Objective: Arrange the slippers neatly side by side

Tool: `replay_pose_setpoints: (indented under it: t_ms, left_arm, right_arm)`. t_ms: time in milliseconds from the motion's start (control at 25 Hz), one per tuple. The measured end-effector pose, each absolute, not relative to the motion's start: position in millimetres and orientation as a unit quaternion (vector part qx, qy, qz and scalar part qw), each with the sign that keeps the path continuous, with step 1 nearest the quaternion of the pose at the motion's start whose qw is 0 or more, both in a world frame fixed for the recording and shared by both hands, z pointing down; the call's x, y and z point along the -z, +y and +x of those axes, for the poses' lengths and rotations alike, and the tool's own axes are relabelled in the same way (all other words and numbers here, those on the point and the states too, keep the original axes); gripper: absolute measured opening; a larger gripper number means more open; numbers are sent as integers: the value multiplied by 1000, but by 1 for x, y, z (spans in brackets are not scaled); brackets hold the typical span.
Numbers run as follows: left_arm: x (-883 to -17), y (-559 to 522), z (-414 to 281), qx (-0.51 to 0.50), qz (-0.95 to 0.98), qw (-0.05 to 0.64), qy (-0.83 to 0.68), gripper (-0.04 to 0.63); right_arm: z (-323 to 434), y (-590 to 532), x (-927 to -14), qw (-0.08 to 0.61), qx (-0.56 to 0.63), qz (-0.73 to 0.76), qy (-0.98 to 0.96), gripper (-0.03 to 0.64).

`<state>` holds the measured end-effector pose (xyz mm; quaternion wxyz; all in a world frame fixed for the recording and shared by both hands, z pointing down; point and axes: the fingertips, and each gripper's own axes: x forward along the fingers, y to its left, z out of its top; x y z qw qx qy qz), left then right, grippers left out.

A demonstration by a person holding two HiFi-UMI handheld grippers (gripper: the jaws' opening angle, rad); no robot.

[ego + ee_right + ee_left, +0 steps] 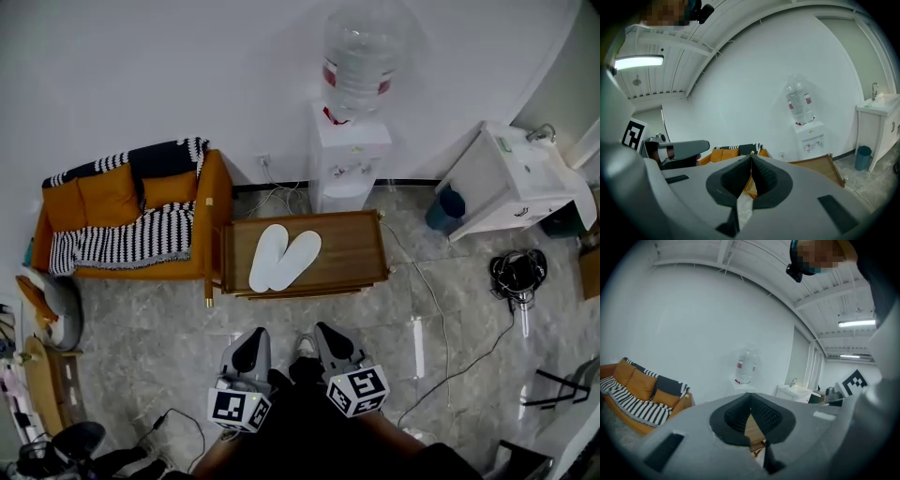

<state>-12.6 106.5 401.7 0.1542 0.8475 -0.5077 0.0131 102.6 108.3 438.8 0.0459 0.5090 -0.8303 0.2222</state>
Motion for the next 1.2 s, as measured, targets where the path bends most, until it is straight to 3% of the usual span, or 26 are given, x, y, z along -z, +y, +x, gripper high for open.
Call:
replay_pose_setpoints:
  t_ms: [1200]
  left_arm:
    - [-424,4,-26,-29,838,167,-519,12]
  right_arm:
    - [90,-25,-495,84,-253,506,-820,12]
